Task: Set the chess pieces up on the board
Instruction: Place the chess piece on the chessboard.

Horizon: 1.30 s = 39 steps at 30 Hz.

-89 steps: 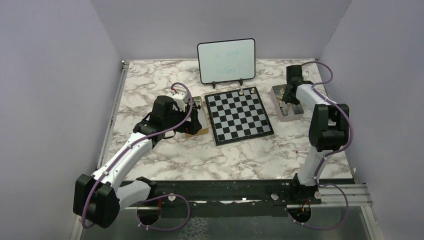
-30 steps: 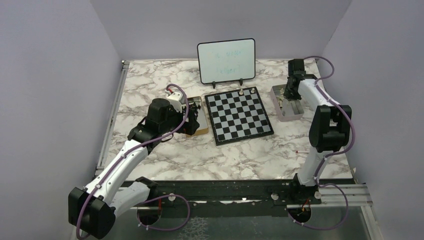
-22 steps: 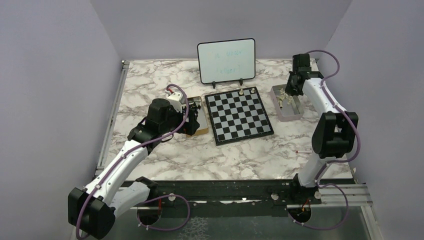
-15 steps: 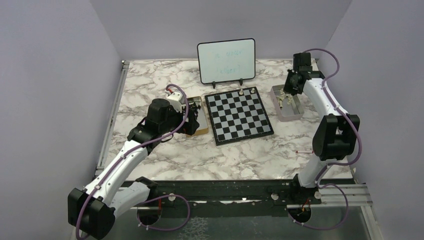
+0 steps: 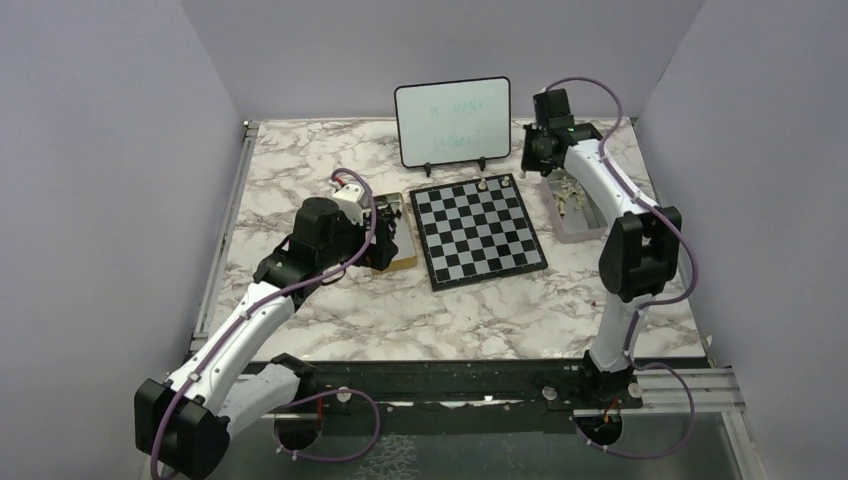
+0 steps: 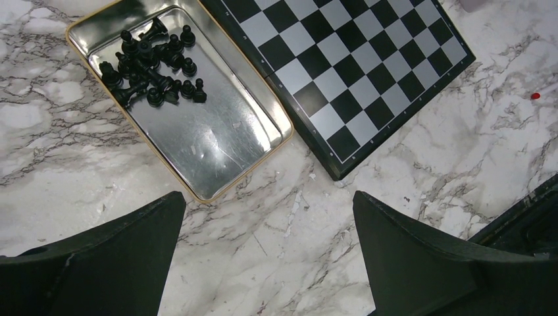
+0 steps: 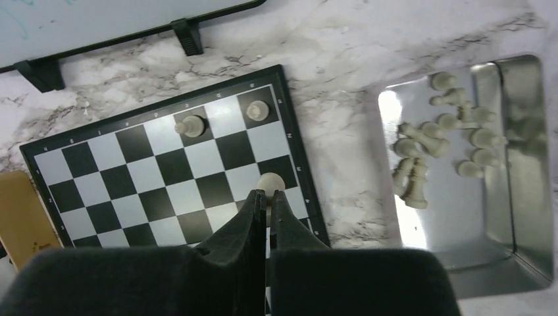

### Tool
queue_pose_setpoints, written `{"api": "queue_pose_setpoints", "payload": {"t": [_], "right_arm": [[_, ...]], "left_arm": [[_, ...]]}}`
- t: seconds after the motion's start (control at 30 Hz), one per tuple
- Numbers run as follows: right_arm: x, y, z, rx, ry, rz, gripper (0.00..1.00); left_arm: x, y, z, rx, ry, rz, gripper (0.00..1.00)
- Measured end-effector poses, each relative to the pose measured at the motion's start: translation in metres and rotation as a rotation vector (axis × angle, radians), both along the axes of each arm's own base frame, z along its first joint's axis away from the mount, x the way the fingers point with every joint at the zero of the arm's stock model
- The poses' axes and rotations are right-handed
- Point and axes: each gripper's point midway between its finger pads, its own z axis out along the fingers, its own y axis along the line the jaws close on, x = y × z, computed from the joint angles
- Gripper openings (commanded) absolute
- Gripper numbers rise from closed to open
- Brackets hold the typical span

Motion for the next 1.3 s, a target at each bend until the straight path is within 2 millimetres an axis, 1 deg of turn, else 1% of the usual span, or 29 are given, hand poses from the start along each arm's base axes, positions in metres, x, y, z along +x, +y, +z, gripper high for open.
{"api": "queue_pose_setpoints", "payload": {"t": [0.17,0.23,0.33,0.43,0.67,0.9,1.03,1.17,1.3], "right_arm": [[0.013,0.036,-0.023,-0.019,0.028,0.067,0.01],[0.019,0.047,-0.030,-0.026,0.032,0.087,0.01],[0.027,0.056,-0.036,-0.036,0.033,0.101,0.01],[0.034,0.063,-0.036,-0.046,0.024,0.106,0.01],[0.044,0.065,-0.038,-0.066,0.014,0.095,0.02],[0.046,0.064,-0.060,-0.082,0.050,0.088,0.02],[0.046,0.063,-0.067,-0.088,0.062,0.087,0.03],[0.053,0.066,-0.072,-0.090,0.068,0.087,0.04],[0.051,0.065,-0.079,-0.096,0.088,0.088,0.04]], "left_arm": [[0.000,0.001,0.003,-0.003,-0.011,0.002,0.99],[0.000,0.001,0.003,-0.002,-0.011,0.002,0.99],[0.000,0.001,0.003,-0.001,-0.012,0.001,0.99],[0.000,0.001,0.003,-0.001,-0.013,0.001,0.99],[-0.002,0.002,0.011,-0.012,-0.037,0.002,0.99],[-0.002,0.003,0.015,-0.015,-0.053,0.009,0.99],[-0.002,0.003,0.014,-0.014,-0.051,0.008,0.99],[-0.001,0.003,0.012,-0.010,-0.043,0.008,0.99],[-0.001,0.003,0.011,-0.008,-0.040,0.008,0.99]]}}
